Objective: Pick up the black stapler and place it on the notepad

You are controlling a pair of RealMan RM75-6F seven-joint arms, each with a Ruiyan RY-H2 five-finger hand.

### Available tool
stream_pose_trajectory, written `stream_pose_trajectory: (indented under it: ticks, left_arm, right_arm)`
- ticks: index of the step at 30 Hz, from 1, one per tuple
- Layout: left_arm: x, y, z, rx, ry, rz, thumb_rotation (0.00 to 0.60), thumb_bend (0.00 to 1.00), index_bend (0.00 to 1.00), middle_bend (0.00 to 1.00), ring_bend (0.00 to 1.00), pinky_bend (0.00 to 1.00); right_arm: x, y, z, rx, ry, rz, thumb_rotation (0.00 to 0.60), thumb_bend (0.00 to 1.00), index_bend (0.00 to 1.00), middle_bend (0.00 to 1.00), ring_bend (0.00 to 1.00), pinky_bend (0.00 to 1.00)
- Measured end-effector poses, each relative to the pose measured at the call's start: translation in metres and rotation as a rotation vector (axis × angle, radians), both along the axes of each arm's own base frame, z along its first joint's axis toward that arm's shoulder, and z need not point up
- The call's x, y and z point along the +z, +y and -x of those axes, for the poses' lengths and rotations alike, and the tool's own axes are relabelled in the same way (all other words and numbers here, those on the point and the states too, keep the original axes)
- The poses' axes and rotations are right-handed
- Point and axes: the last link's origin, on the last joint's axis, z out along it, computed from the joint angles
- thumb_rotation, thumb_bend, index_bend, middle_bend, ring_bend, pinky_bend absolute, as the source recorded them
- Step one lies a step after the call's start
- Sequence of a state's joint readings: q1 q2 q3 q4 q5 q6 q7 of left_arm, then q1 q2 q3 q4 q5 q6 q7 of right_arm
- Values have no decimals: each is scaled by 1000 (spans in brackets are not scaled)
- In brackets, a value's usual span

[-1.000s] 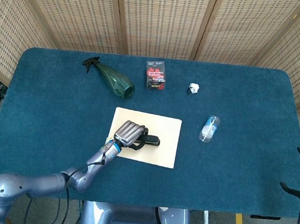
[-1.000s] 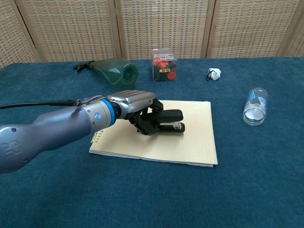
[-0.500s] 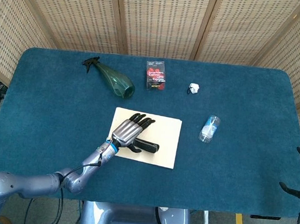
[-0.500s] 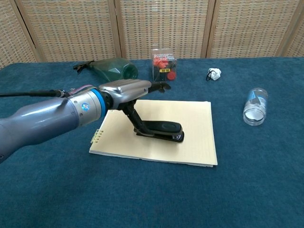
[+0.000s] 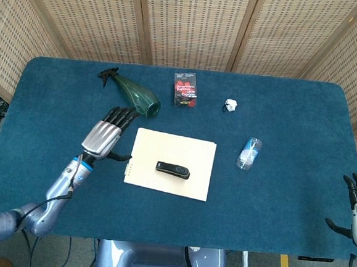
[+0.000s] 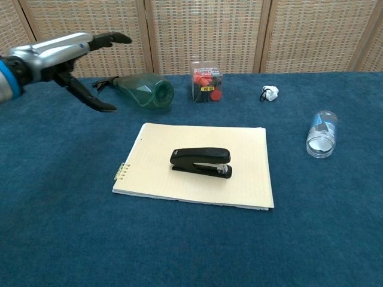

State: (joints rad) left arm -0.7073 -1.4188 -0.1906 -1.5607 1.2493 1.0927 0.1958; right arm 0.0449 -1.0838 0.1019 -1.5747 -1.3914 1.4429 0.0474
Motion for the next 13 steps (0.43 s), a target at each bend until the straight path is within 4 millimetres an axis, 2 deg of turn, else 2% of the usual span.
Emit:
stream_pose_trajectory:
  ticks: [5, 8, 9, 13]
  left_arm:
    - [39, -30, 44, 101, 21, -102, 600, 0, 0, 0, 0, 0]
    - [55, -59, 69, 190, 13, -145, 600, 0, 0, 0, 0, 0]
    - [63, -75, 83, 237, 17, -165, 600, 0, 0, 0, 0, 0]
    - [81, -118, 113, 343, 32, -178, 600, 0, 0, 0, 0, 0]
  right_arm:
    - [-3, 1, -2, 7, 5, -9, 600, 0, 0, 0, 0, 0]
    - [-3, 1, -3, 15, 7, -9, 600, 0, 0, 0, 0, 0]
    - [-4, 2, -4, 18, 7, -9, 600, 0, 0, 0, 0, 0]
    - [-4, 4, -6, 28, 10, -8, 600, 0, 0, 0, 0, 0]
